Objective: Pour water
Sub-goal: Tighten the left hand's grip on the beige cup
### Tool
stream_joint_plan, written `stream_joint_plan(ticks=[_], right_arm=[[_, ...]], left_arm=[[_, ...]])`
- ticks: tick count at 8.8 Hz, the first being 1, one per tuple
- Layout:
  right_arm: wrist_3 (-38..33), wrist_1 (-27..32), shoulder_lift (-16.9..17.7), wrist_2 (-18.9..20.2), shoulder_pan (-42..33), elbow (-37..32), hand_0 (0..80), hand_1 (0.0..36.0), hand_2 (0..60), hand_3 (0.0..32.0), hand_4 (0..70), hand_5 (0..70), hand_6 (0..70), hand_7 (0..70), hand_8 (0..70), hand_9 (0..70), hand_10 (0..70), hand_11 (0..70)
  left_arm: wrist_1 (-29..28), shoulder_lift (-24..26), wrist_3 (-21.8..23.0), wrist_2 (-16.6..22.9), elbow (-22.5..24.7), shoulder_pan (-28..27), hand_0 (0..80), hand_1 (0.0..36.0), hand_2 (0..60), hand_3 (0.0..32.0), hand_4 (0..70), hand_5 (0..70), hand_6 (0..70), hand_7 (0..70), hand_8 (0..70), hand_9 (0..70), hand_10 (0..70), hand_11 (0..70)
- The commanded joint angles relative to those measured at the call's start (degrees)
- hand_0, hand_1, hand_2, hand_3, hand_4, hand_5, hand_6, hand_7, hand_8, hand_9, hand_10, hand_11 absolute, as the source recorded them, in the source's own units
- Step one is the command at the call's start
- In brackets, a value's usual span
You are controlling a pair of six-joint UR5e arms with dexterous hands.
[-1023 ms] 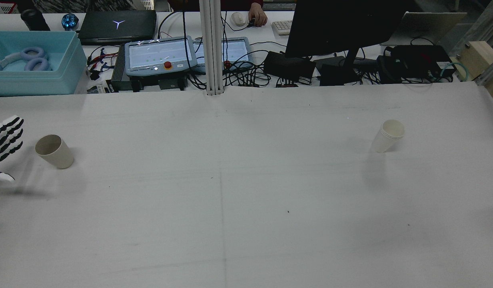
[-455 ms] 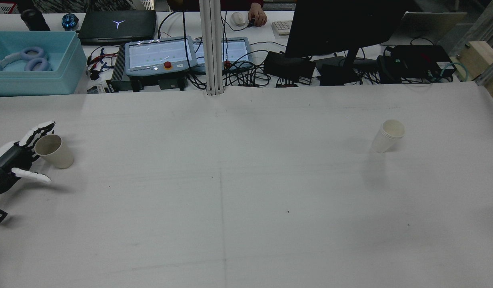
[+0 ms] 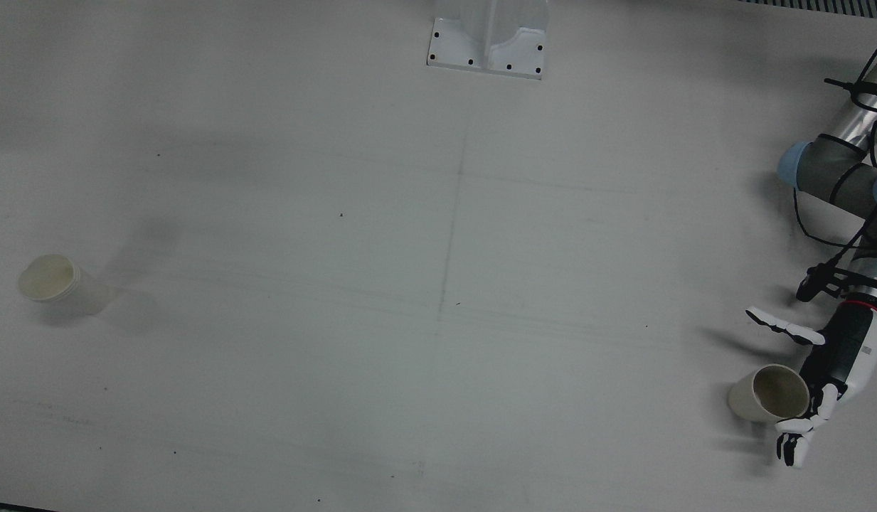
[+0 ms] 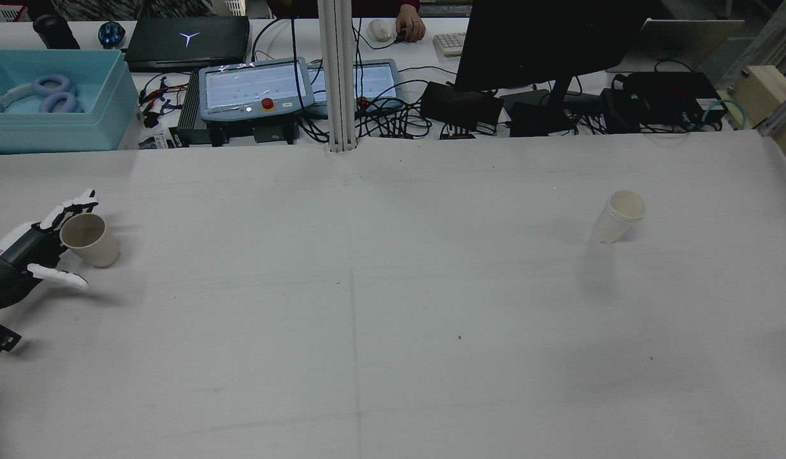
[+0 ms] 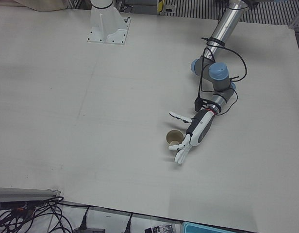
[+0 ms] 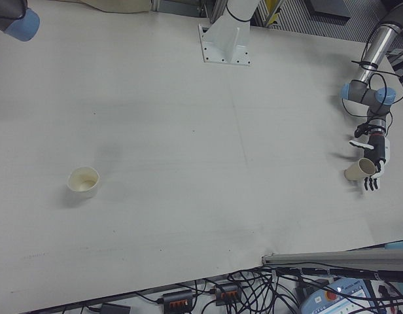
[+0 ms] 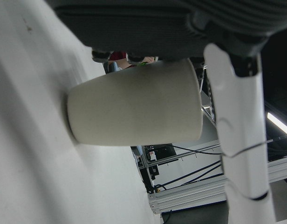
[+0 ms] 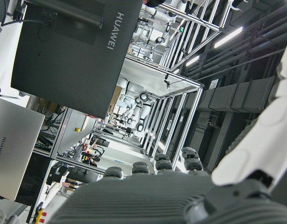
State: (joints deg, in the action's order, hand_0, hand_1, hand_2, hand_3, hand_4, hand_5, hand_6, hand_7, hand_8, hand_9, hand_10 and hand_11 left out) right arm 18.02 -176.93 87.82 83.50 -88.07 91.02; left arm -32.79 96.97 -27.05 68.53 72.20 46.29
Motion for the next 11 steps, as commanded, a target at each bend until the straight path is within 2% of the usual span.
stream_joint_plan(ticks=[1, 3, 4, 8, 9, 11], right_arm=[[0.0, 0.1, -0.11, -0.09, 0.0, -0.67, 36.7, 8.1, 17.4, 1.8, 5.7, 9.5, 4.7, 6.9, 1.7, 2.2, 0.0, 0.0], [0.0, 0.19, -0.11, 0.0, 0.09, -0.75, 36.7, 8.0, 17.3, 1.6, 6.0, 9.5, 4.9, 7.1, 1.8, 2.3, 0.0, 0.0], [0.0, 0.19, -0.11, 0.0, 0.09, -0.76, 36.7, 8.0, 17.2, 1.4, 6.0, 9.6, 5.0, 7.1, 1.8, 2.3, 0.0, 0.0], [0.0, 0.27, -0.11, 0.0, 0.09, -1.02, 36.4, 7.9, 17.0, 0.6, 6.2, 9.4, 5.2, 7.4, 1.9, 2.4, 0.0, 0.1], [0.0, 0.27, -0.2, -0.09, 0.18, -1.19, 36.2, 7.8, 16.9, 0.6, 6.3, 9.5, 5.2, 7.5, 1.9, 2.5, 0.0, 0.1], [0.0, 0.27, -0.64, -0.09, 0.09, -1.63, 35.9, 7.7, 16.8, 0.6, 6.2, 9.4, 5.1, 7.4, 1.9, 2.4, 0.0, 0.0]], left_arm=[[1.58, 1.38, 0.06, -0.07, -1.52, 0.02, 54.0, 20.6, 0.0, 18.2, 0.0, 27.8, 0.0, 5.3, 0.0, 0.0, 0.0, 0.8], [2.72, 2.26, 0.15, -0.5, -2.67, 0.2, 54.1, 20.6, 0.0, 19.0, 0.0, 24.7, 0.0, 5.7, 0.0, 0.0, 0.0, 0.7], [2.99, 2.35, 0.24, -0.59, -2.85, 0.81, 54.2, 20.6, 0.0, 18.2, 0.0, 25.6, 0.0, 5.5, 0.0, 0.0, 0.0, 0.8], [4.66, 2.44, 0.15, -0.6, -3.03, 1.52, 54.0, 20.3, 0.0, 12.6, 0.0, 33.0, 0.0, 8.0, 0.0, 0.2, 0.0, 1.8], [4.66, 2.61, 0.15, -0.51, -3.46, 1.43, 53.5, 20.0, 0.6, 10.6, 0.0, 33.1, 0.0, 7.8, 0.0, 0.1, 0.0, 1.7], [4.84, 3.4, 0.24, -0.33, -3.47, 1.43, 54.3, 20.3, 1.4, 1.6, 1.6, 33.7, 0.0, 10.5, 0.0, 0.7, 0.0, 2.3]])
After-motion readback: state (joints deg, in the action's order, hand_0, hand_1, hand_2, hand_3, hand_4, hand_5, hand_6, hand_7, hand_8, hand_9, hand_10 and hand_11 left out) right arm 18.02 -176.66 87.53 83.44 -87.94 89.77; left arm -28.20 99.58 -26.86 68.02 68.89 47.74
